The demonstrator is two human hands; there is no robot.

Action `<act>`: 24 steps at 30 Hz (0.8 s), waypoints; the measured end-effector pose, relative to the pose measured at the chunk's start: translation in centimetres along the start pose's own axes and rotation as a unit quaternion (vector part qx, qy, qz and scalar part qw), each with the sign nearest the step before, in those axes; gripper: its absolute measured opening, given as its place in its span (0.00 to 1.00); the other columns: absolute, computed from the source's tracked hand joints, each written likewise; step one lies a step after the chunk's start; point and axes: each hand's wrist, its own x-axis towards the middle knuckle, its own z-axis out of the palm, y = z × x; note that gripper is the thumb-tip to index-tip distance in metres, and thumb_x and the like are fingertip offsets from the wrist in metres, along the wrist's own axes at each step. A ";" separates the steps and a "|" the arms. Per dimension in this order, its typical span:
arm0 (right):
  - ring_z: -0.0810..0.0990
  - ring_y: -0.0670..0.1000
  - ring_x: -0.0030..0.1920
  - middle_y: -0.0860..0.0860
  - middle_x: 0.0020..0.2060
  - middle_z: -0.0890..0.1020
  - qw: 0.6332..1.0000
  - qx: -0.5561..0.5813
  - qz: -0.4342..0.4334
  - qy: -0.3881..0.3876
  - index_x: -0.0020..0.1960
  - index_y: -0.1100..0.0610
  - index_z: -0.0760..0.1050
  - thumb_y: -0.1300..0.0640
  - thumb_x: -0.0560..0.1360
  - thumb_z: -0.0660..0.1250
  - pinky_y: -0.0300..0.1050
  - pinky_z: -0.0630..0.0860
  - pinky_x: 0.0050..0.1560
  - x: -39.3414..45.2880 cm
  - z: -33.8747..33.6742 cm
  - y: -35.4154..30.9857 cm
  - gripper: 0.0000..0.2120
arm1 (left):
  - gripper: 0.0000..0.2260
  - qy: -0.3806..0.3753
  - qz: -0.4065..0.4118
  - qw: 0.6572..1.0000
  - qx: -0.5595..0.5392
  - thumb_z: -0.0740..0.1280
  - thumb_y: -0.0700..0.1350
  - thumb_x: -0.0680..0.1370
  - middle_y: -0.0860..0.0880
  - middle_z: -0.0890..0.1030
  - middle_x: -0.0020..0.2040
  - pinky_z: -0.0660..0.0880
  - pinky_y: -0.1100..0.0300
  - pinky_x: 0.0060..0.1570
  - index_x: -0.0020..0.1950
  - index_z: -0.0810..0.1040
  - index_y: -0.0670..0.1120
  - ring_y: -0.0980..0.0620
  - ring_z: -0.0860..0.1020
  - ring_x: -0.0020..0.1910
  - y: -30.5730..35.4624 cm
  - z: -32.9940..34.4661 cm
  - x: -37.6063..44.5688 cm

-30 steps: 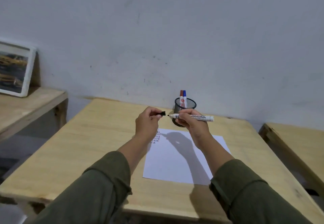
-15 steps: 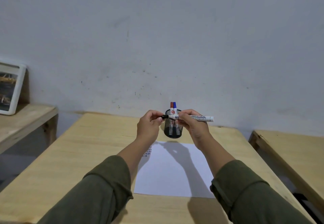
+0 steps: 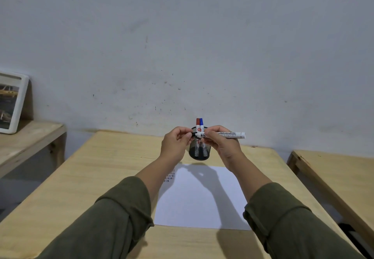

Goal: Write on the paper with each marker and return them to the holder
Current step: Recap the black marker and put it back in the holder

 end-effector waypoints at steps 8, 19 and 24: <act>0.83 0.51 0.34 0.56 0.35 0.84 0.999 0.011 0.021 -0.044 0.37 0.60 0.76 0.68 0.74 0.65 0.41 0.80 0.43 0.1 -0.5 0.0 0.08 | 0.09 -0.065 0.013 0.992 0.112 0.69 0.38 0.73 0.55 0.82 0.40 0.73 0.67 0.48 0.41 0.81 0.53 0.58 0.79 0.42 1.4 -1.4 0.1; 0.83 0.47 0.32 0.53 0.33 0.85 0.981 0.187 0.052 -0.016 0.43 0.61 0.75 0.64 0.76 0.63 0.38 0.80 0.38 0.3 0.8 0.9 0.04 | 0.08 0.047 0.117 0.984 0.123 0.71 0.36 0.70 0.60 0.81 0.37 0.70 0.78 0.40 0.40 0.82 0.50 0.69 0.78 0.36 1.8 -0.1 -0.7; 0.83 0.49 0.34 0.55 0.36 0.85 0.994 0.096 0.017 -0.045 0.39 0.58 0.76 0.64 0.76 0.65 0.39 0.80 0.41 0.0 -0.2 0.9 0.08 | 0.10 -0.006 0.075 0.993 0.096 0.70 0.37 0.71 0.58 0.82 0.38 0.73 0.74 0.42 0.39 0.81 0.53 0.66 0.78 0.37 1.0 -0.6 -0.3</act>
